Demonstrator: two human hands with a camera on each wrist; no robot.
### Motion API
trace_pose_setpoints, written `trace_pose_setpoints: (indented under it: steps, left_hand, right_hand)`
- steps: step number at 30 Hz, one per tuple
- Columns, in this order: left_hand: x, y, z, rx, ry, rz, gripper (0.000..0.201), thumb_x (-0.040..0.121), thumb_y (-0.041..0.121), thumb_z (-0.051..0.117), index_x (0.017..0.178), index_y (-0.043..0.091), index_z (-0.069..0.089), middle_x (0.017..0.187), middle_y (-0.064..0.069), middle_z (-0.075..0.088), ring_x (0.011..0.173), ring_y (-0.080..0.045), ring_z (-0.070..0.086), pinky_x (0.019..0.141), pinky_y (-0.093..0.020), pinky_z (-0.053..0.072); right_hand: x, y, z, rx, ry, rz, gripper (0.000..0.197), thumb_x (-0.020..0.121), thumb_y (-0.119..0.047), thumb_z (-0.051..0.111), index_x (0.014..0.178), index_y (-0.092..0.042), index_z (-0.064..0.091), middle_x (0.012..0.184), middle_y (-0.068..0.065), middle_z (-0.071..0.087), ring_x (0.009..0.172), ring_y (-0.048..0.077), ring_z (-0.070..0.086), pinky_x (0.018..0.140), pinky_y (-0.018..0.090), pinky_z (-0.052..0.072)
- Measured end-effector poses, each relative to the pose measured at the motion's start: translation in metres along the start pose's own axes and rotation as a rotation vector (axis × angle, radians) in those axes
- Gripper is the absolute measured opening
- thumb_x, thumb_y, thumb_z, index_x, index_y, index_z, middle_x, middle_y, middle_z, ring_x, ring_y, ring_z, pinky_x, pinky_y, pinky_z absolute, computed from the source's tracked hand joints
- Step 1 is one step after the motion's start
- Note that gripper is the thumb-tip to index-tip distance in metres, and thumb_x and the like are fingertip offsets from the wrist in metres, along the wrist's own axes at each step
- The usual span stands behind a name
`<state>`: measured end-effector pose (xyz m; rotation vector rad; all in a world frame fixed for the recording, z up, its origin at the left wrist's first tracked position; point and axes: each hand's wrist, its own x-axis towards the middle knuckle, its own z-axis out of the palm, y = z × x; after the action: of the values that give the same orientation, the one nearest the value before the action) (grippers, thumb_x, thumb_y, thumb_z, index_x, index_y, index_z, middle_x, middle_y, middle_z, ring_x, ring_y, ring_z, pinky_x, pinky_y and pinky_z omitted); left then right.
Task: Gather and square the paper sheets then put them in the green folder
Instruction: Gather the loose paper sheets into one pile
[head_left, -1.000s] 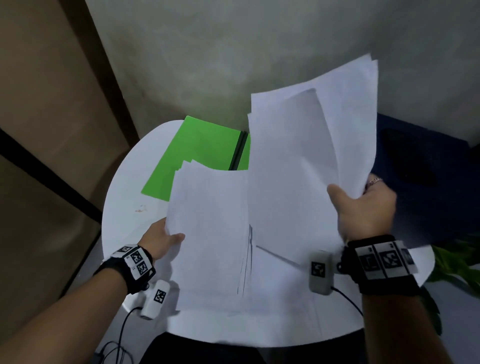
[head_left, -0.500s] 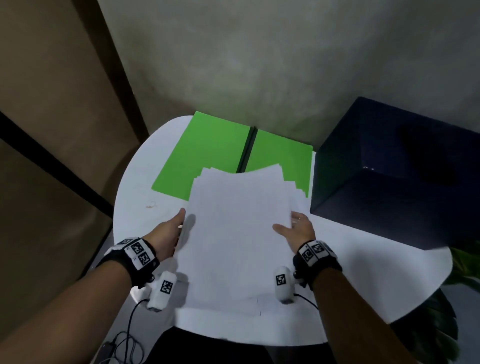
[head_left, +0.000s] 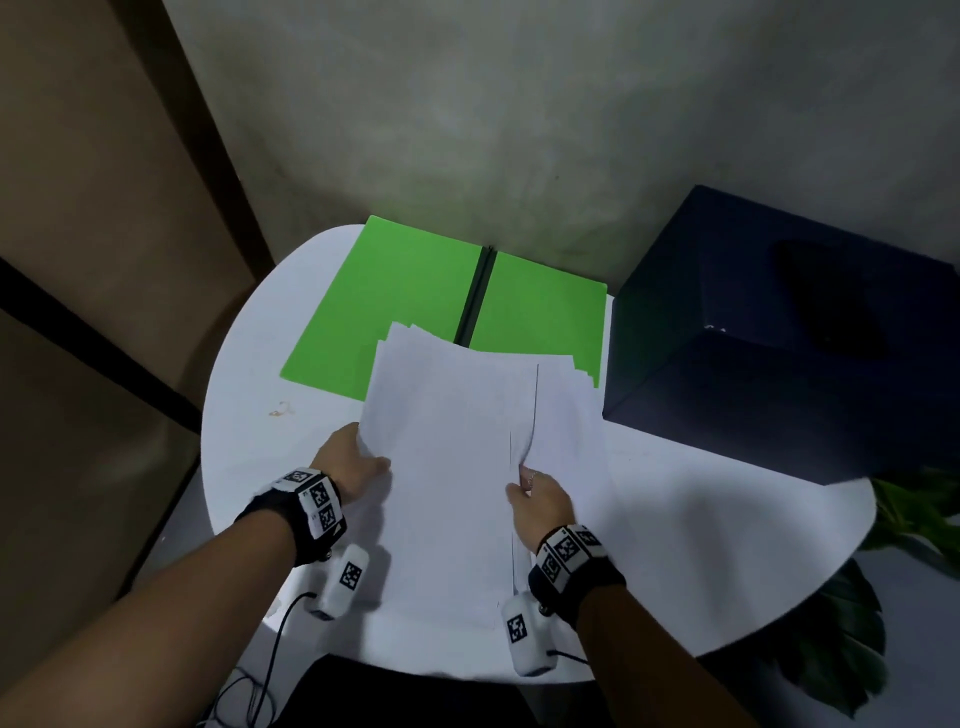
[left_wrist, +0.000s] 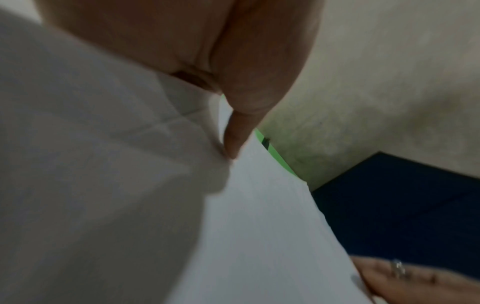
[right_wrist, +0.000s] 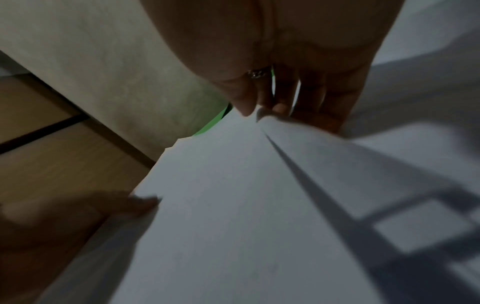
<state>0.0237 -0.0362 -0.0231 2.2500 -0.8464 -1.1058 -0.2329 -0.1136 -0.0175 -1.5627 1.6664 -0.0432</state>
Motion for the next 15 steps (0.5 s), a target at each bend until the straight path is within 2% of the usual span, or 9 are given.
trace_pose_setpoints:
  steps: [2,4,7,10,12,15]
  left_hand:
    - [-0.006,0.001,-0.002,-0.004,0.056,0.05,0.041,0.081,0.015,0.075,0.119,0.007,0.062,0.114,-0.012,0.069,0.104,-0.029,0.063,0.087,-0.032,0.044]
    - [-0.011,-0.003,-0.017,-0.093,0.083,0.093,0.04,0.082,0.009,0.074,0.12,0.007,0.062,0.111,-0.008,0.069,0.1,-0.024,0.062,0.088,-0.03,0.043]
    - [-0.018,-0.014,-0.043,-0.207,0.118,0.11,0.037,0.084,0.006,0.072,0.12,0.009,0.062,0.11,-0.003,0.066,0.101,-0.02,0.061,0.091,-0.029,0.041]
    - [-0.021,-0.02,-0.057,-0.311,0.143,0.06,0.033,0.086,0.008,0.071,0.117,0.013,0.062,0.11,-0.002,0.067,0.103,-0.022,0.061,0.093,-0.032,0.042]
    - [-0.023,-0.019,-0.059,-0.385,0.137,0.027,0.03,0.087,0.008,0.07,0.115,0.013,0.063,0.109,-0.003,0.068,0.103,-0.023,0.063,0.091,-0.033,0.044]
    - [-0.027,-0.015,-0.056,-0.439,0.113,0.014,0.031,0.088,0.006,0.069,0.117,0.012,0.062,0.109,-0.002,0.067,0.102,-0.021,0.062,0.09,-0.032,0.044]
  right_hand:
    - [0.002,0.004,-0.003,-0.071,0.14,0.067,0.052,0.093,-0.032,0.054,0.142,-0.016,0.046,0.143,0.004,0.047,0.126,0.025,0.047,0.105,0.038,0.043]
    - [0.004,0.013,-0.008,-0.2,0.205,0.187,0.078,0.087,-0.047,0.062,0.15,-0.016,0.028,0.15,0.001,0.031,0.132,0.029,0.035,0.106,0.047,0.041]
    - [0.004,0.017,-0.008,-0.341,0.15,0.209,0.108,0.076,-0.059,0.07,0.154,-0.014,0.011,0.153,0.004,0.022,0.137,0.029,0.027,0.108,0.05,0.037]
    - [0.014,0.017,-0.007,-0.308,0.156,0.225,0.119,0.067,-0.057,0.079,0.153,-0.012,0.011,0.15,0.009,0.029,0.136,0.031,0.033,0.106,0.049,0.04]
    - [0.021,0.017,-0.009,-0.185,0.151,0.242,0.118,0.065,-0.048,0.086,0.151,-0.007,0.017,0.147,0.014,0.039,0.133,0.032,0.043,0.104,0.046,0.045]
    - [0.023,0.012,-0.018,-0.006,0.16,0.235,0.084,0.078,-0.024,0.081,0.144,-0.003,0.034,0.139,0.019,0.052,0.125,0.034,0.054,0.101,0.04,0.049]
